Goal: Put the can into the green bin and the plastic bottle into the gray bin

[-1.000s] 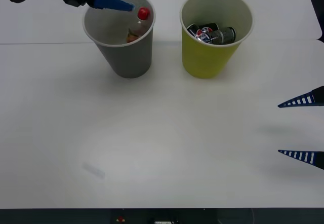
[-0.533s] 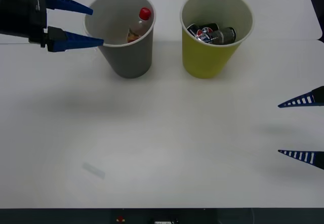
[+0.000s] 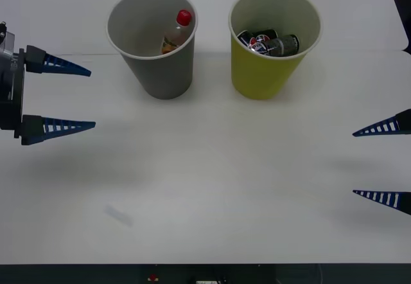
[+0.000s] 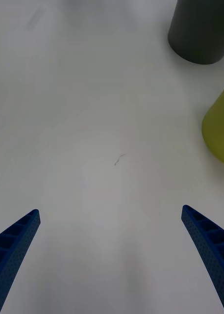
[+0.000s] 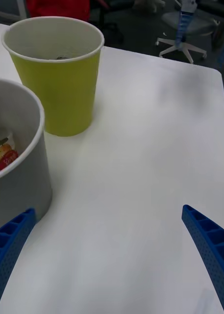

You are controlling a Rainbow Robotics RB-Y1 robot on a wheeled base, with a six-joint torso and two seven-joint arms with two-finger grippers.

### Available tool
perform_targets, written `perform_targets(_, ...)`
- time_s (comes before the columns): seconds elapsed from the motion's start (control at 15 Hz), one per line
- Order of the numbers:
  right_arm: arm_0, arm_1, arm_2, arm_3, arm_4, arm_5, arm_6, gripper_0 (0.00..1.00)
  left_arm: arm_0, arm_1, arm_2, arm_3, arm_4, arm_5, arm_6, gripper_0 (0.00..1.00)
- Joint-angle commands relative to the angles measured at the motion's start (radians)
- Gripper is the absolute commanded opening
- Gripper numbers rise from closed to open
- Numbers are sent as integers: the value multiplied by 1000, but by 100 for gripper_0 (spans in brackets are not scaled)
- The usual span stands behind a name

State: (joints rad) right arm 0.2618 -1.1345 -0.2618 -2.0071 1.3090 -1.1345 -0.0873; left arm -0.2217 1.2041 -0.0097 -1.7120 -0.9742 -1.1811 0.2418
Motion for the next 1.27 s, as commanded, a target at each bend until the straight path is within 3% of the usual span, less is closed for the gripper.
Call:
perform_targets(0.07,0,0,0,0,0,0,0,100,101,40,4,-11,42,0,-133,100)
perform_targets(0.4,0,0,0,0,0,0,0,100,223,75,20,-20,54,-15,-305,100)
perform_targets(0.73,0,0,0,0,0,0,0,100,246,78,22,-18,48,-68,-335,100)
perform_targets(1.27,0,0,0,0,0,0,0,100,246,77,25,-18,20,-65,-348,100)
